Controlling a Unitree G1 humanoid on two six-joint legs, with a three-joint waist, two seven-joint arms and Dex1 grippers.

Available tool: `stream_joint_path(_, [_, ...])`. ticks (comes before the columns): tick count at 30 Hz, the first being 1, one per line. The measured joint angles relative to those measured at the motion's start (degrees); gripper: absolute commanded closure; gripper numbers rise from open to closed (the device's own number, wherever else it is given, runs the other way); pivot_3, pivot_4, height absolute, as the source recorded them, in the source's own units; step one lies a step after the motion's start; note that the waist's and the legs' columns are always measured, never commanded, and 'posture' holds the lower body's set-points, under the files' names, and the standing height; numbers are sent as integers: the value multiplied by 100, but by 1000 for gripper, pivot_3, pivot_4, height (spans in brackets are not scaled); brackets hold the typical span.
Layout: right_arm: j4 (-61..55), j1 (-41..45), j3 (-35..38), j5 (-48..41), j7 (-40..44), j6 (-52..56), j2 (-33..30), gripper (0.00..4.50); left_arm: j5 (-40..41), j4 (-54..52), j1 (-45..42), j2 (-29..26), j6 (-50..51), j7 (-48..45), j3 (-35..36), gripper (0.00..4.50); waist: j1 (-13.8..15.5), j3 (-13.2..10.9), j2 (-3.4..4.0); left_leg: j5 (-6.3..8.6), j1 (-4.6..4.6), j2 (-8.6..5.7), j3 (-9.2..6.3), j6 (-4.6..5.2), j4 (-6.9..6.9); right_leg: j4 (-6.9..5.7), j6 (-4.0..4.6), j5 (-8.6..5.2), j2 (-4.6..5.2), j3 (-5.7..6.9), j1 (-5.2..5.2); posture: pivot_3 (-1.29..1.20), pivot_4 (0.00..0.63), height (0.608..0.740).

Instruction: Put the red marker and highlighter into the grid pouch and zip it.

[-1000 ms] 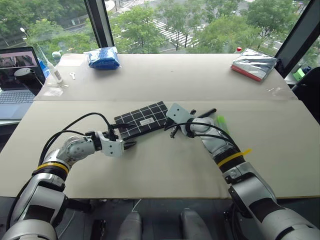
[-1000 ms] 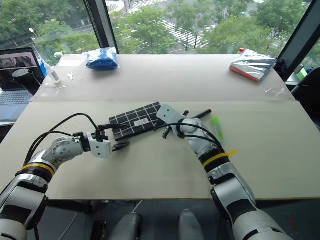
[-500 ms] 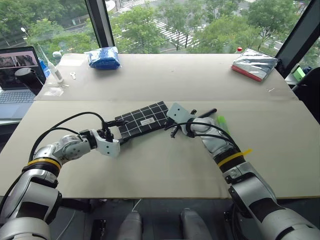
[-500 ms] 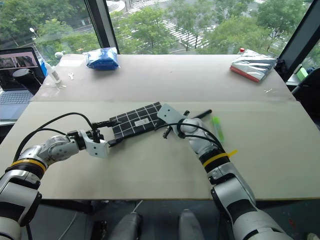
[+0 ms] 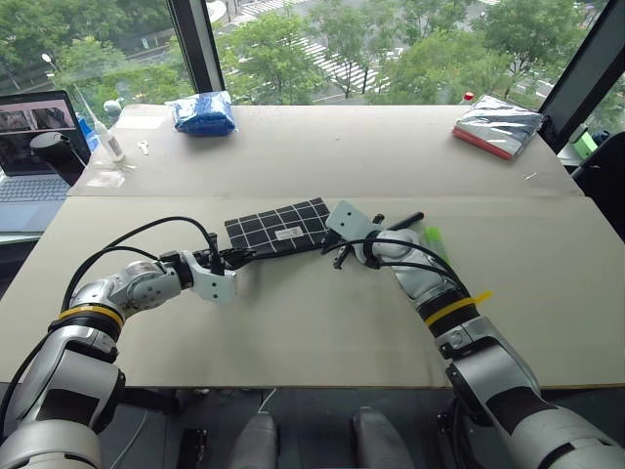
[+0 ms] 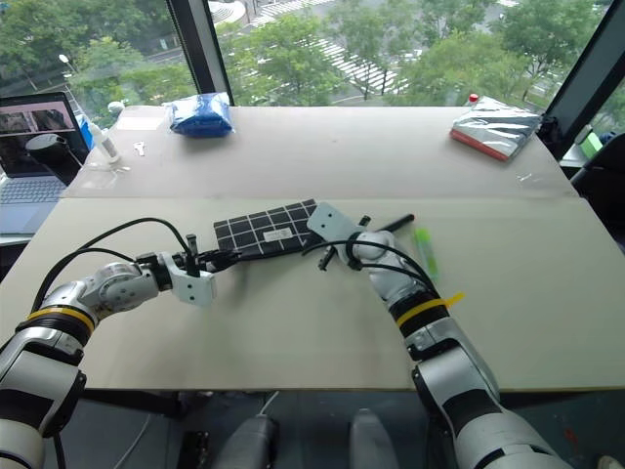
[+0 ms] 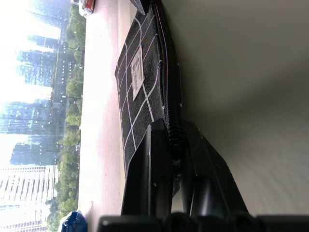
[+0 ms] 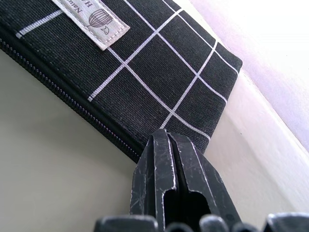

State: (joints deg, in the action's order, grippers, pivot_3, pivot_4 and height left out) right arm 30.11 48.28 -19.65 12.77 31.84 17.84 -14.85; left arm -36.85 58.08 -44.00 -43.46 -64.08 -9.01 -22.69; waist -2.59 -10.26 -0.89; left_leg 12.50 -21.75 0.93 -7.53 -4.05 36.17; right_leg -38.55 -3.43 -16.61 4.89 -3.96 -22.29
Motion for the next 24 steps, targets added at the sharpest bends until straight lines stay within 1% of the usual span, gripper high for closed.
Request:
stream_joint_path(7, [4,3,7,0,-3,-3,0,4500,115,2,0,0,-77,-212,2,4449,-4,0,0,0,-1,0,0,0,-1,1,1,1,0,0,0,0,150,740])
stream_joint_path(9, [9,2,11,-6,26,-32,0,3903,323,22,3,12,-82,-476,17,4500,-8,0,0,0,-1,0,0,0,-2,2,1,1,0,0,-1,0,150,740])
stream_joint_path(10, [6,0,20,-12,49,-44,-3,3787,414,33,4,25,-70,-595,32,4500,-9,0,0,0,-2,0,0,0,-3,2,1,1,0,0,-1,0,150,740])
stream_joint_path(11, [-28,-5,38,-49,105,-50,-26,3463,545,51,10,41,-50,-737,51,4500,-9,0,0,0,-2,0,1,0,-4,3,1,1,0,0,-1,0,150,740])
stream_joint_path(12, [-86,-20,110,-96,200,-29,-37,3043,671,65,20,53,-20,-870,86,4500,-11,0,0,0,-2,0,0,0,-7,6,2,1,0,0,-2,0,150,740])
stream_joint_path(14, [-202,-70,250,-260,340,101,-27,2500,901,72,70,68,59,-1075,167,4500,-25,0,0,0,-2,1,0,0,-14,9,11,6,0,0,-3,0,150,740])
stream_joint_path(15, [-238,-89,298,-302,376,158,-8,2071,1003,79,111,75,80,-1139,212,4500,-31,0,0,0,-2,1,0,0,-17,9,14,8,0,0,-4,0,150,740])
stream_joint_path(18, [-534,-209,654,-878,730,757,172,1069,1422,83,246,163,328,-1374,435,4500,-69,-1,0,-1,-7,2,0,1,-19,7,15,8,0,0,-10,0,150,740])
stream_joint_path(19, [-646,-220,809,-1143,840,1059,264,1069,1523,48,302,181,406,-1427,512,4500,-80,-2,3,-3,-12,2,0,1,-19,7,16,9,0,0,-14,0,150,740])
stream_joint_path(21, [-1286,-222,1190,-1952,1265,1853,323,1069,1920,-107,495,292,706,-1558,760,4500,-83,-14,21,-12,-36,-3,-7,-9,-16,4,17,10,4,0,-28,0,150,740])
stream_joint_path(22, [-1727,-215,1354,-2323,1458,2175,261,1069,2142,-254,625,345,921,-1649,896,4500,-76,-14,22,-12,-38,-3,-12,-8,-16,5,17,10,4,3,-28,0,150,740])
stream_joint_path(24, [-2208,-182,1532,-2642,1613,2452,84,1069,2408,-440,790,425,1214,-1732,1074,4500,-64,-14,22,-12,-41,-6,-14,-8,-15,8,17,10,6,5,-28,0,150,740])
